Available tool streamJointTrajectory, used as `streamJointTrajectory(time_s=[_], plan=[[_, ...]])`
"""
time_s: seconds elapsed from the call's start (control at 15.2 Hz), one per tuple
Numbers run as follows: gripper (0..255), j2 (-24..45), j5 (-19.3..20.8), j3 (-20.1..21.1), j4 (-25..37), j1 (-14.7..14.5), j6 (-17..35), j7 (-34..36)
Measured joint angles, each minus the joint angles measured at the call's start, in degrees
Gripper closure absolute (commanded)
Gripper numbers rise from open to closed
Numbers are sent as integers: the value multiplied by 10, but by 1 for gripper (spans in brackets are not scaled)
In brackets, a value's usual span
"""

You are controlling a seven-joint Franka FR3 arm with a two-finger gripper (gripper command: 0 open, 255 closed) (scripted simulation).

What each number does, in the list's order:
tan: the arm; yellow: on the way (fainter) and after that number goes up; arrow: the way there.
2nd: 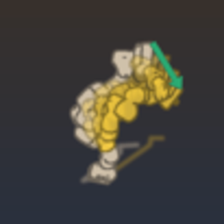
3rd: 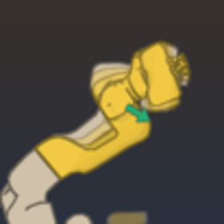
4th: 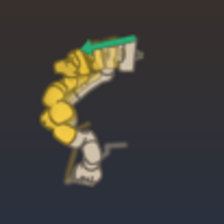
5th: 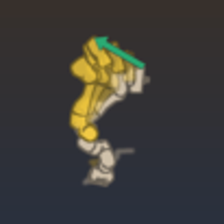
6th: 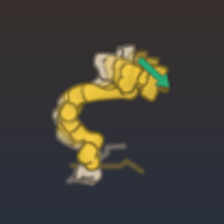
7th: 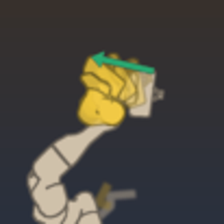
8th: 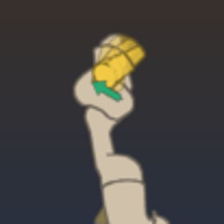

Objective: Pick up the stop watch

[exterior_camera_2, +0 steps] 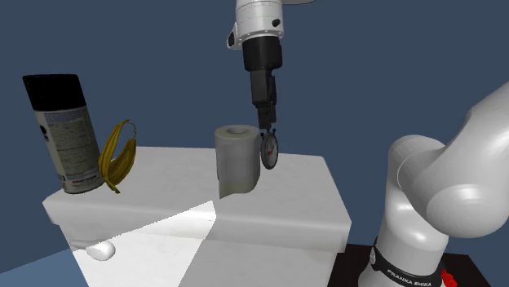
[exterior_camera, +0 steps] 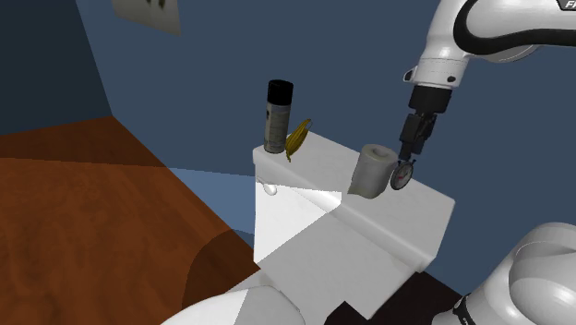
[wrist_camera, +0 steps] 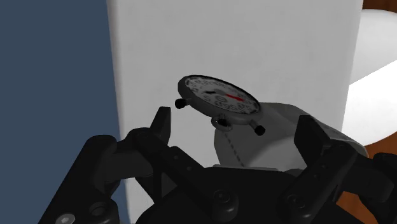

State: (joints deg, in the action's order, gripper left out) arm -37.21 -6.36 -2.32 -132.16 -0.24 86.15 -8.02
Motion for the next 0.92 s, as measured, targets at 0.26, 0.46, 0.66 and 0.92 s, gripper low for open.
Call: streamJointTrajectory(time_s=[0.26, 0.46, 0.66, 0.92], plan=[[0, -7, -5, -1, -16, 2, 22, -19], [255, -11, -7, 1, -20, 6, 27, -30], [255, -16, -9, 1, -24, 7, 30, -28], [255, -20, -17, -8, -30, 11, 38, -38]])
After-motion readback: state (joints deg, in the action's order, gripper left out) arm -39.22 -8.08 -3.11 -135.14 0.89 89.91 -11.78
